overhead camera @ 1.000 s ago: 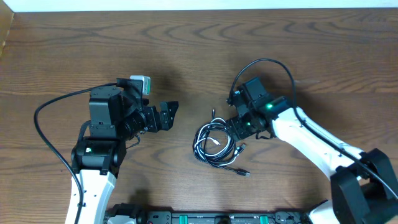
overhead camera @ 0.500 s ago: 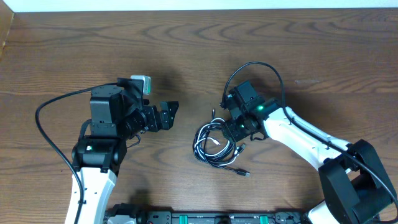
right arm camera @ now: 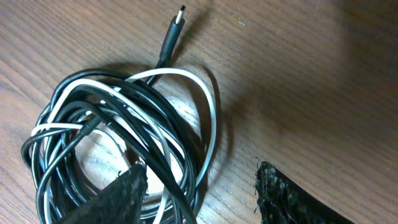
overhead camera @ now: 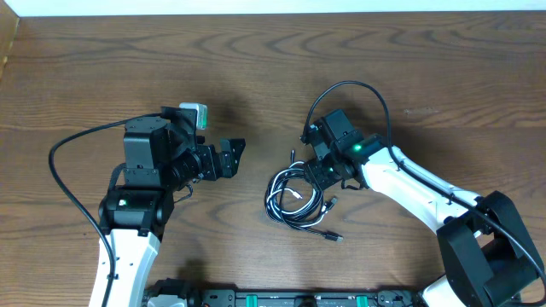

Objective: Untangle cables
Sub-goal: 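Lower the right gripper and grasp the tangled black and white cables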

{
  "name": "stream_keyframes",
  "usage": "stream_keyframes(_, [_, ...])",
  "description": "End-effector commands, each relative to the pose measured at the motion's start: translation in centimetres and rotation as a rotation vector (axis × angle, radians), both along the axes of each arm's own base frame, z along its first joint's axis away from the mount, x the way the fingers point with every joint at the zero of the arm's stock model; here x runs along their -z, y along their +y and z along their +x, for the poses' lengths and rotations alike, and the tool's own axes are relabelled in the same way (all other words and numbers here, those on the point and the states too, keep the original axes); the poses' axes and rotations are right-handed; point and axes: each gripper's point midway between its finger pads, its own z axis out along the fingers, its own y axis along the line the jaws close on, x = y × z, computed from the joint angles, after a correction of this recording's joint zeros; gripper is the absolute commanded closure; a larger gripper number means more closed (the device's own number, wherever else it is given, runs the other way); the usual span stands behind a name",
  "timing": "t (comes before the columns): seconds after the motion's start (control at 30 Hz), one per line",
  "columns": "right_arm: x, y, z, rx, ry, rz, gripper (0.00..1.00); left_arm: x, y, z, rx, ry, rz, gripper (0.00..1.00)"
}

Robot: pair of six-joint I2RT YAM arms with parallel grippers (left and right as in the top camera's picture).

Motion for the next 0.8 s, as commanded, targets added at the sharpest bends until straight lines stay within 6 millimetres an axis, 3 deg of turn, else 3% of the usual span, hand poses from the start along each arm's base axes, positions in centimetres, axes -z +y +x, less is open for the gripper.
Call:
stream_keyframes(0.0, [1.0,-0.1,-0.4,-0.018,0.015,-0.025,0.46,-0.7,-0.3,0.1,0.022,-0.019,-0.003,0.02])
stream_keyframes(0.3, [2.5,-0.5,-1.0,-0.018,0.06,-0.056,0.48,-1.6,-0.2,1.0,0.013,-0.077,0.001,0.02])
stream_keyframes(0.4, [2.6,-0.5,-1.0,-0.018,0.062,-0.058,0.55,-2.3,-0.2,1.5,0.013,-0.114,-0.001,0.02])
stream_keyframes(0.5, [2.5,-0.5,-1.0,-0.018,0.061,-0.057,0.65,-2.7,-0.2,1.8,0.013,-0.136,-0.002,0.02])
stream_keyframes(0.7, [2.5,-0.4,-0.8,-0.018,0.052,-0.051,0.94,-2.6,-0.2,1.9,0.013,-0.133,-0.002,0.02])
stream_keyframes(0.77, [2.4,-0.3,-0.7,-0.018,0.047,-0.048,0.99,-2.5,-0.2,1.9,0.013,-0.128,-0.002,0.02])
